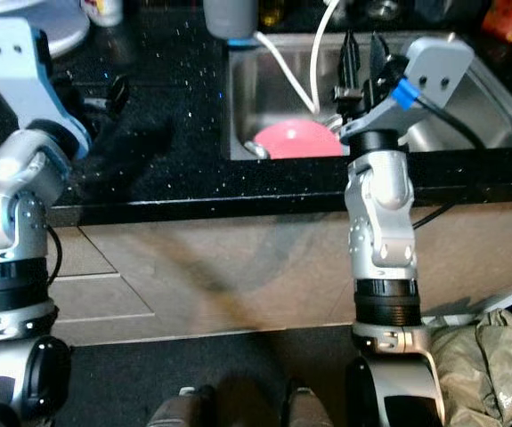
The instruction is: Kitchen organization
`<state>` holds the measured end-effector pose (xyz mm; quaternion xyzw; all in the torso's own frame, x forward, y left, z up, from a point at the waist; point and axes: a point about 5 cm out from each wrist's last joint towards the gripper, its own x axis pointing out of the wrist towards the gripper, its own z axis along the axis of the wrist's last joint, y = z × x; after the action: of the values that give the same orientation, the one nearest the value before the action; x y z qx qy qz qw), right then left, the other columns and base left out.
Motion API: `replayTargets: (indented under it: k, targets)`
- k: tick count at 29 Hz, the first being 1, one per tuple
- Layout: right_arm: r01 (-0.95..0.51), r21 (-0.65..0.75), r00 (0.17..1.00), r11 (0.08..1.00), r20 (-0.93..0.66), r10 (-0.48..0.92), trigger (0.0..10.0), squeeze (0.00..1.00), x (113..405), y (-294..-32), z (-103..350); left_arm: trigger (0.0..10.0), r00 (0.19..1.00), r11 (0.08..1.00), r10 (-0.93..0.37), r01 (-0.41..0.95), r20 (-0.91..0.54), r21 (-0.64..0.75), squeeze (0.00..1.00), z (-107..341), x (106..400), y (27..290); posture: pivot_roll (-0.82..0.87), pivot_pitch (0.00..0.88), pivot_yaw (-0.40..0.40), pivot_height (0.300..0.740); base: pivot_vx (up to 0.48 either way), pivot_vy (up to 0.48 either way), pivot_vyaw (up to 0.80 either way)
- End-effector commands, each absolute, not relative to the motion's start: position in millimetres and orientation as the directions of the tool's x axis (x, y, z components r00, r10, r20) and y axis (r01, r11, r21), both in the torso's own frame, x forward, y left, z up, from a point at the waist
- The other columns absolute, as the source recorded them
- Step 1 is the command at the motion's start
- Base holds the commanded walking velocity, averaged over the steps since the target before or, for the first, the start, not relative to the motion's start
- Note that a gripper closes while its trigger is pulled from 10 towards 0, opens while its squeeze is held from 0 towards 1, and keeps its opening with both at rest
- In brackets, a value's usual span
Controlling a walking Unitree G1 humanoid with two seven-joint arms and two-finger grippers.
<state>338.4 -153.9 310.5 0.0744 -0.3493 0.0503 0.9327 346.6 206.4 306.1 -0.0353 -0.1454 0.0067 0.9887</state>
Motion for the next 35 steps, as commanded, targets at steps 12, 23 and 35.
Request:
replayTargets:
  k: [12,23,35]
  targets:
    - [-0.135,0.100,0.800,0.986,0.597,0.049,10.0,0.00,340.3,-155.4,295.7,10.0,0.969,0.997,0.042,-0.025,0.245,-0.074,0.00,284.2,342.3,206.2,0.03,0.142,-0.002,0.740,0.000,0.000,0.00]
    - [-0.173,0.087,0.827,0.981,0.554,0.097,10.0,0.00,345.5,-149.3,292.7,10.0,0.965,1.000,0.027,-0.029,0.260,0.006,0.00,285.2,335.6,201.2,0.04,0.183,-0.014,0.740,0.000,0.000,0.00]
    - [-0.195,0.103,0.827,0.975,0.552,0.107,10.0,0.00,345.7,-144.9,296.1,10.0,0.967,0.999,0.027,-0.034,0.253,0.021,0.00,286.6,330.3,202.4,0.05,0.213,-0.022,0.740,0.000,0.000,0.00]
